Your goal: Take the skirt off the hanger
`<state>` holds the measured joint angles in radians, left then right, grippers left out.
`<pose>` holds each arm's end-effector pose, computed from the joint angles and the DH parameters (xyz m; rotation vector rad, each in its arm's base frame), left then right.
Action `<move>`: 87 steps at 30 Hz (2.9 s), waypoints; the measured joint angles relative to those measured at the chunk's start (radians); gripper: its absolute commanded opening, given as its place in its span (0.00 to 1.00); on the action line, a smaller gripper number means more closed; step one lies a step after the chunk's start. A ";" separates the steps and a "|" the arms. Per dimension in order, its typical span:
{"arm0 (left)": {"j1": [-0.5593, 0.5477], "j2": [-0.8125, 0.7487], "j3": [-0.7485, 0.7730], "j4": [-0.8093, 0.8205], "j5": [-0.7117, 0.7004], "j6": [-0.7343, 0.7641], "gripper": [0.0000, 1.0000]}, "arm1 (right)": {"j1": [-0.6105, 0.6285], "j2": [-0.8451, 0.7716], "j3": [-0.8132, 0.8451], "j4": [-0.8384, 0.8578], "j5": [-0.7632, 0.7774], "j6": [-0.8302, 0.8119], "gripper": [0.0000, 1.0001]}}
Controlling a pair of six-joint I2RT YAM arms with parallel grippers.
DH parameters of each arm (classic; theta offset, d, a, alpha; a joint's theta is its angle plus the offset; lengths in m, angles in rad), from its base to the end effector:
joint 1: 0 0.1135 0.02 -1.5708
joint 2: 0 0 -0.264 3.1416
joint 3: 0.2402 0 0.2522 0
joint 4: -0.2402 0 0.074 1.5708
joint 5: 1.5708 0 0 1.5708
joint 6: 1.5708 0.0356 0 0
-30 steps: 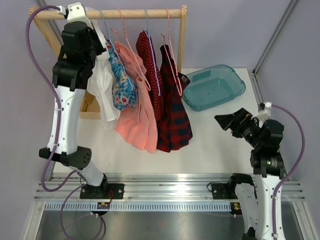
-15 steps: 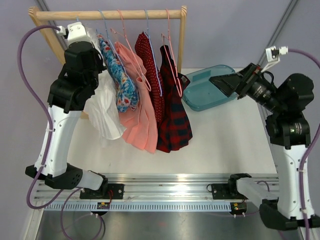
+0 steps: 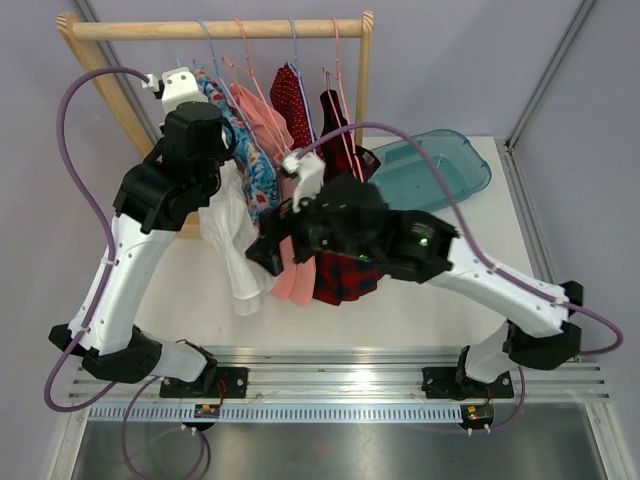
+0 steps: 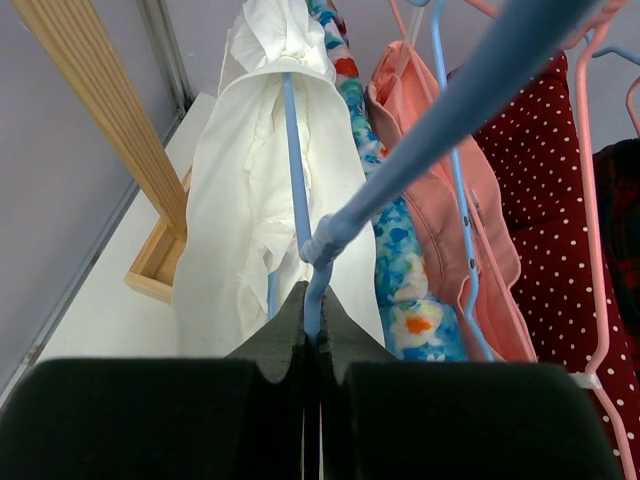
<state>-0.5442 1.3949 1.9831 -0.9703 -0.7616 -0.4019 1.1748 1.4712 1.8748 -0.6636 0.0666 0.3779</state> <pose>0.2154 -0.1016 0.5221 -0.3540 1.8106 0.0863 0.1184 0.2771 0.4994 -0.7129 1.8226 1.0073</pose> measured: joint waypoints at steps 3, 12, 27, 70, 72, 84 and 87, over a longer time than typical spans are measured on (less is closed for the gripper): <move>-0.027 -0.012 0.000 -0.017 -0.028 -0.014 0.00 | 0.081 0.127 0.058 -0.004 0.063 -0.009 0.95; -0.038 -0.073 -0.057 -0.029 -0.057 -0.028 0.00 | 0.129 0.303 0.163 0.033 0.118 -0.015 0.87; -0.041 -0.142 -0.109 -0.026 -0.100 -0.086 0.00 | 0.143 0.288 -0.040 0.256 0.173 0.038 0.00; 0.185 -0.340 -0.085 -0.028 0.283 -0.050 0.00 | 0.317 0.316 -0.097 0.169 0.482 0.086 0.00; 0.186 -0.373 -0.112 -0.031 0.362 -0.059 0.00 | 0.278 0.338 -0.079 0.163 0.467 0.074 0.00; 0.187 -0.669 -0.634 -0.163 0.738 -0.098 0.00 | 0.058 0.493 0.445 0.045 0.437 -0.053 0.00; 0.187 -0.702 -0.644 -0.212 0.797 -0.110 0.00 | 0.026 0.476 0.422 0.050 0.436 -0.058 0.00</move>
<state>-0.3576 0.6926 1.3396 -1.1820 0.0349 -0.5117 1.2003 1.9476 2.2967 -0.6140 0.5030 0.3202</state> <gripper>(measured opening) 0.025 0.032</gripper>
